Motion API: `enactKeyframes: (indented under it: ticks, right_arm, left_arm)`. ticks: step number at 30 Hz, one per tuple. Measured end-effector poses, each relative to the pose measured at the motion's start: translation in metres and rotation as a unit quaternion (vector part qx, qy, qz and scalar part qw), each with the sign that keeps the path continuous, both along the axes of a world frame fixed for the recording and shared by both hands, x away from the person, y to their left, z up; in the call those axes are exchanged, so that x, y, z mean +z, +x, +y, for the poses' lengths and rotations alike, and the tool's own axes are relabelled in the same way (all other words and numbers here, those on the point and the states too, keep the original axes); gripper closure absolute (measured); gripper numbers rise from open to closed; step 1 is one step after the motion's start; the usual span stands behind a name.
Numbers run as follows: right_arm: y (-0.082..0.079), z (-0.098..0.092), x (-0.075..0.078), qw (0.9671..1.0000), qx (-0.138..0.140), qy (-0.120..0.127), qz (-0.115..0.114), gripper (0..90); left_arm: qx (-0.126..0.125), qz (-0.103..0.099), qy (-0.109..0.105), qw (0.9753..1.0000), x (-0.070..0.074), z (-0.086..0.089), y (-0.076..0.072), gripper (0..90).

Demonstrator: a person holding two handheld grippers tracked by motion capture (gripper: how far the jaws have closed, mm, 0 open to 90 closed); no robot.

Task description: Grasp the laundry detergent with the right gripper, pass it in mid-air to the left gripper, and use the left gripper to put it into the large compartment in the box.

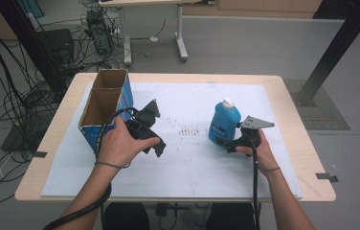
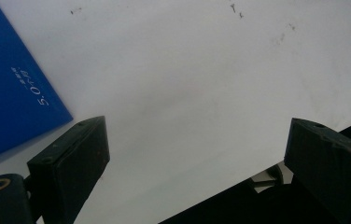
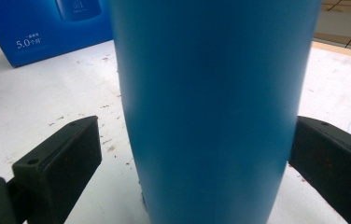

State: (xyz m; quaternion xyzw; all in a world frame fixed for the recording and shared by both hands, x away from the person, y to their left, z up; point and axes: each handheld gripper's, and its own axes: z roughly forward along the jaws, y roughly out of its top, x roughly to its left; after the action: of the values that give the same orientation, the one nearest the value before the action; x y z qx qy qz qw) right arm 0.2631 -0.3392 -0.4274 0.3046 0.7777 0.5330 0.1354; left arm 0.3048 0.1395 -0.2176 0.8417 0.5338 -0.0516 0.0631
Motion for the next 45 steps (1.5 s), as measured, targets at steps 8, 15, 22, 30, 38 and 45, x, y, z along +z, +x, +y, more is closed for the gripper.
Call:
enactKeyframes:
  ticks: [8, 15, 22, 30, 38, 45]
  right_arm:
    - [-0.0001, -0.0005, -0.0006, 1.0000, 0.000, 0.002, 0.002, 2.3]
    - [0.0002, -0.0006, -0.0003, 1.0000, 0.002, 0.002, 0.000, 2.4]
    - [-0.0003, -0.0008, -0.0004, 1.0000, 0.001, 0.003, -0.001, 2.3]
    - [-0.0009, -0.0017, -0.0002, 1.0000, 0.001, 0.006, -0.002, 2.4]
    - [-0.0018, -0.0024, -0.0005, 1.0000, -0.001, 0.007, -0.002, 2.4]
    - [-0.0020, -0.0021, -0.0006, 1.0000, 0.000, 0.008, -0.003, 2.3]
  left_arm:
    - [-0.001, 0.001, 0.001, 1.0000, -0.0005, -0.0003, 0.0000, 7.0]
    - [0.002, 0.001, 0.001, 1.0000, 0.0005, 0.0006, 0.0003, 6.9]
    - [0.002, 0.001, 0.002, 1.0000, 0.0002, -0.0001, 0.0000, 6.9]
    - [0.000, 0.001, 0.001, 1.0000, 0.0011, 0.0000, 0.0000, 6.8]
    - [0.001, 0.003, 0.003, 1.0000, 0.0001, -0.0011, -0.0006, 6.8]
    - [0.001, 0.002, 0.002, 1.0000, 0.0010, -0.0006, -0.0009, 6.8]
